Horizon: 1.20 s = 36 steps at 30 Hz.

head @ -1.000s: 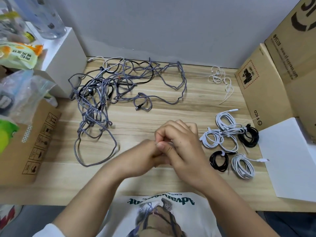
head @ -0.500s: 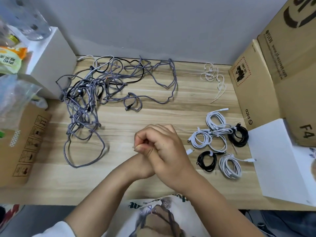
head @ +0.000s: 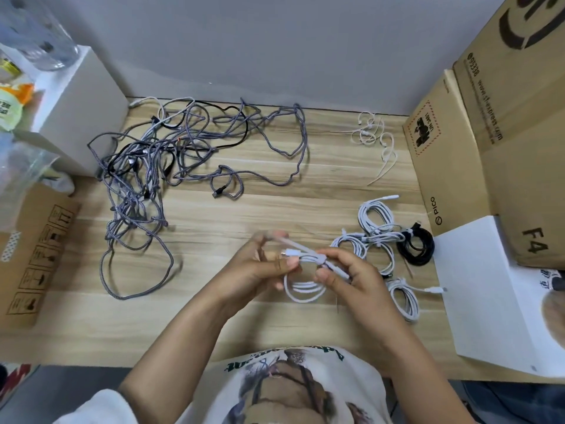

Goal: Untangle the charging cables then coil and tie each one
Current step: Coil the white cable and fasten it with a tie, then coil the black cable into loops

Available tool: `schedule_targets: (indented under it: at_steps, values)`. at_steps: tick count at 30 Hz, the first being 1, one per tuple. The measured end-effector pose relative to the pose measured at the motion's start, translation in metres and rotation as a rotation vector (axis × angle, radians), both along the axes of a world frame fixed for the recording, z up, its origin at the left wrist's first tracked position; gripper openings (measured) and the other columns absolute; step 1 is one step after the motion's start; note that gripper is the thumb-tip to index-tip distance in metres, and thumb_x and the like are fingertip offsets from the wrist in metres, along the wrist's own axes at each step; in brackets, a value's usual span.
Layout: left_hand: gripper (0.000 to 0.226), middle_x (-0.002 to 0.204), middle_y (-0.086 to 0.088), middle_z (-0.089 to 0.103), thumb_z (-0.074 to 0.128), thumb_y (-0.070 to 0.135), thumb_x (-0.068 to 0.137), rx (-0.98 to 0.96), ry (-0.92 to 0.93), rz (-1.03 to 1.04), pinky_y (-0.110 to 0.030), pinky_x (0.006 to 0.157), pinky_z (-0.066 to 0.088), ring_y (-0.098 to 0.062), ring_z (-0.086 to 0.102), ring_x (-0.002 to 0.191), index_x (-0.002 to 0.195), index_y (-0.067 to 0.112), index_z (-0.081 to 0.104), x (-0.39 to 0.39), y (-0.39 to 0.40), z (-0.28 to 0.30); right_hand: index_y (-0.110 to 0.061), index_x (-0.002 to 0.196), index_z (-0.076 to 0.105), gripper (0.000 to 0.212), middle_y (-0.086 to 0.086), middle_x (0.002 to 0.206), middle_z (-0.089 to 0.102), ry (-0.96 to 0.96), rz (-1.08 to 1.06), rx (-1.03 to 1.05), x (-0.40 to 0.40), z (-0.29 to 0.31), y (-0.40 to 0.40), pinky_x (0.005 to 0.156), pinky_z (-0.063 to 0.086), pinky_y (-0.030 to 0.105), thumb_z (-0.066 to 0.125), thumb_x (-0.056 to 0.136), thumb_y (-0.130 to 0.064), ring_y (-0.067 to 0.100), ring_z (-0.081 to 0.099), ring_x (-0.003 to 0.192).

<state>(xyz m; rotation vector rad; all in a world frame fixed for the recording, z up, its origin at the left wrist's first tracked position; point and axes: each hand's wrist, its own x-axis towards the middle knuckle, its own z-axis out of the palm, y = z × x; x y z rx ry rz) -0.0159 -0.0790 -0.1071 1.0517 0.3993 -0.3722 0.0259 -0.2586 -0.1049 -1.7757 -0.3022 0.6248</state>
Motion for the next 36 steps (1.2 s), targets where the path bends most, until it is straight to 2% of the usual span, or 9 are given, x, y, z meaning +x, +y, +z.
schedule_targets:
  at_steps: [2,7,9,13,17,21,28,31,36]
  values:
    - [0.069,0.065,-0.006,0.062,0.07,0.003,0.064,0.068,-0.042,-0.049,-0.021,0.052,0.046,-0.012,0.059,0.058,0.123,0.028,0.045,0.005,0.002,-0.006,-0.027,0.098,0.061,0.022,-0.013,0.071,0.069,0.069,-0.035,-0.025,0.004,-0.003,-0.006,0.072,0.045,0.013,0.059,0.089,-0.007,-0.002,0.062,0.073]
    - [0.047,0.089,0.01,0.07,0.069,0.02,0.073,0.037,-0.048,-0.362,-0.019,0.07,0.049,-0.005,0.064,0.083,0.118,0.021,0.055,0.011,0.001,-0.012,-0.026,0.091,0.066,0.016,-0.013,0.061,0.064,0.064,0.048,-0.268,0.024,-0.018,-0.023,0.066,0.039,0.02,0.058,0.091,-0.012,-0.006,0.054,0.06]
    - [0.039,0.095,0.008,0.07,0.068,0.022,0.077,0.037,0.048,-0.299,-0.018,0.066,0.049,-0.006,0.065,0.084,0.115,0.018,0.058,0.015,-0.007,-0.025,-0.022,0.098,0.069,0.014,-0.013,0.072,0.068,0.012,0.077,-0.376,0.032,-0.026,-0.024,0.068,0.037,0.02,0.06,0.09,-0.014,-0.006,0.057,0.069]
    - [0.012,0.078,0.0,0.064,0.055,0.004,0.091,0.171,0.198,-0.093,-0.014,0.055,0.048,-0.003,0.061,0.063,0.101,0.008,0.061,0.024,-0.026,-0.053,-0.012,0.109,0.069,0.022,0.003,0.106,0.071,-0.155,0.17,-0.632,0.039,-0.049,-0.011,0.072,0.034,0.02,0.063,0.088,-0.016,0.017,0.062,0.1]
    - [0.017,0.078,-0.004,0.056,0.049,-0.001,0.092,0.178,0.298,-0.018,-0.016,0.056,0.043,-0.009,0.053,0.065,0.086,0.012,0.058,0.029,-0.034,-0.077,-0.015,0.102,0.061,0.017,0.005,0.103,0.068,-0.161,0.142,-0.76,0.038,-0.07,0.001,0.079,0.041,0.03,0.064,0.086,-0.019,0.026,0.06,0.1]
    - [0.019,0.076,-0.003,0.053,0.047,-0.003,0.092,0.186,0.385,0.085,-0.019,0.052,0.038,-0.011,0.049,0.062,0.091,0.015,0.05,0.033,-0.039,-0.082,-0.02,0.098,0.054,0.013,0.004,0.099,0.066,-0.204,0.132,-0.872,0.035,-0.077,0.006,0.072,0.041,0.032,0.061,0.088,-0.026,0.029,0.06,0.095]
    - [0.026,0.103,-0.004,0.061,0.064,0.024,0.074,0.533,0.267,-0.001,-0.031,0.092,0.043,-0.019,0.057,0.097,0.1,0.022,0.056,0.027,-0.042,-0.085,-0.021,0.109,0.054,0.019,0.003,0.109,0.065,-0.324,0.179,-0.952,0.031,-0.08,0.007,0.074,0.043,0.033,0.054,0.092,-0.029,0.029,0.06,0.102]
    - [0.02,0.098,-0.002,0.055,0.057,0.003,0.088,0.447,0.262,0.012,-0.027,0.085,0.042,-0.016,0.053,0.091,0.103,0.016,0.053,0.028,-0.045,-0.085,-0.021,0.114,0.053,0.024,0.002,0.113,0.064,-0.357,0.198,-0.949,0.031,-0.079,0.003,0.076,0.043,0.032,0.053,0.092,-0.03,0.027,0.058,0.105]
    - [0.022,0.082,0.005,0.051,0.051,-0.004,0.091,0.349,0.285,0.107,-0.015,0.065,0.043,-0.001,0.055,0.067,0.106,0.012,0.049,0.027,-0.05,-0.084,-0.022,0.116,0.057,0.025,-0.001,0.115,0.061,-0.415,0.161,-0.869,0.026,-0.075,-0.002,0.084,0.04,0.031,0.054,0.091,-0.026,0.022,0.051,0.11]
